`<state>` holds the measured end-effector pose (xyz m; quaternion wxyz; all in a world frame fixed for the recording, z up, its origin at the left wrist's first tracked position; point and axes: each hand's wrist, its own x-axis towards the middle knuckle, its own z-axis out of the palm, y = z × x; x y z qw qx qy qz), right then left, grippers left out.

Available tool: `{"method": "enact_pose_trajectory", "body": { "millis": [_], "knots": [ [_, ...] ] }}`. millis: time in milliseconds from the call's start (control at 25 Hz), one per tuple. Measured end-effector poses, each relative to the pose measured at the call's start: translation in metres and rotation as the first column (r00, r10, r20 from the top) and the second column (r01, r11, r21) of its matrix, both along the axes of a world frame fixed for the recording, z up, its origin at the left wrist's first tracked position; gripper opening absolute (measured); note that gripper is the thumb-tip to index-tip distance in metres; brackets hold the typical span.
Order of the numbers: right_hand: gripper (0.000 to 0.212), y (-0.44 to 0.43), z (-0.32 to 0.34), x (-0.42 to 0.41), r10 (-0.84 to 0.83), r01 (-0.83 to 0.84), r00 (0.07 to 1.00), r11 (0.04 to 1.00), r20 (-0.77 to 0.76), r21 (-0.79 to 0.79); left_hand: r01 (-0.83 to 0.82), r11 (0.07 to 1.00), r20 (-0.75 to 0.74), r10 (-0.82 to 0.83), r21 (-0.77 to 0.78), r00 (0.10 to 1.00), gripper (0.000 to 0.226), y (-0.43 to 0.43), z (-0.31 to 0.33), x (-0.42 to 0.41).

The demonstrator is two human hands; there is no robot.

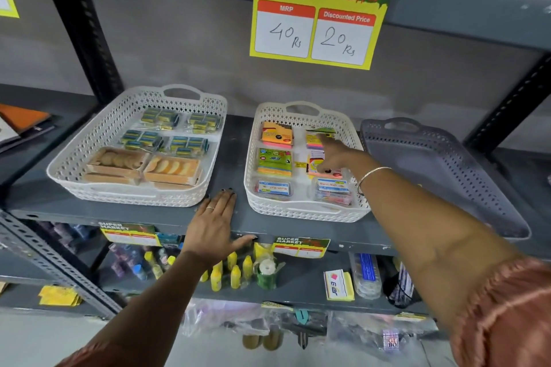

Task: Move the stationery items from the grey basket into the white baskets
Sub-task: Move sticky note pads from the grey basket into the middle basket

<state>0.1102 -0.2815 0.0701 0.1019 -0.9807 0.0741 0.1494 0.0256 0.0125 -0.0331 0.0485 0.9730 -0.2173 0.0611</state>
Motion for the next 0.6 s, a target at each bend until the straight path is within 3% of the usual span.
{"method": "enact_pose_trajectory", "body": {
  "millis": [80, 160, 200, 280, 360, 440, 600],
  "knots": [
    [0.082, -0.009, 0.013, -0.009, -0.077, 0.083, 0.986, 0.996, 0.151, -0.033, -0.005, 1.000, -0.001, 0.005, -0.006, 1.000, 0.104, 0.000, 0.001, -0.001],
    [0.058, -0.026, 0.022, -0.023, -0.153, 0.215, 0.945, 0.956, 0.290, -0.197, -0.008, 1.000, 0.000, 0.008, -0.012, 1.000, 0.106, -0.001, 0.002, -0.002],
    [0.048, -0.043, 0.023, -0.032, -0.193, 0.274, 0.938, 0.920, 0.288, -0.279, -0.008, 1.000, -0.002, 0.008, -0.013, 1.000, 0.106, -0.001, 0.003, -0.002],
    [0.041, -0.076, 0.016, -0.053, -0.227, 0.262, 0.965, 0.850, 0.130, -0.456, -0.007, 1.000, -0.009, 0.006, -0.008, 1.000, 0.106, -0.001, 0.003, -0.003],
    [0.044, -0.102, 0.010, -0.076, -0.319, 0.234, 0.943, 0.842, -0.099, -0.486, -0.008, 1.000, -0.011, 0.008, -0.002, 1.000, 0.106, -0.001, 0.004, -0.003],
    [0.048, -0.121, 0.002, -0.100, -0.463, 0.284, 0.865, 0.769, -0.193, -0.573, -0.013, 1.000, -0.014, 0.013, 0.007, 1.000, 0.105, -0.001, 0.004, -0.003],
    [0.051, -0.133, -0.013, -0.128, -0.467, 0.123, 0.814, 0.719, -0.345, -0.684, -0.013, 1.000, 0.000, 0.013, 0.013, 1.000, 0.104, -0.001, 0.004, -0.003]
  ]
}}
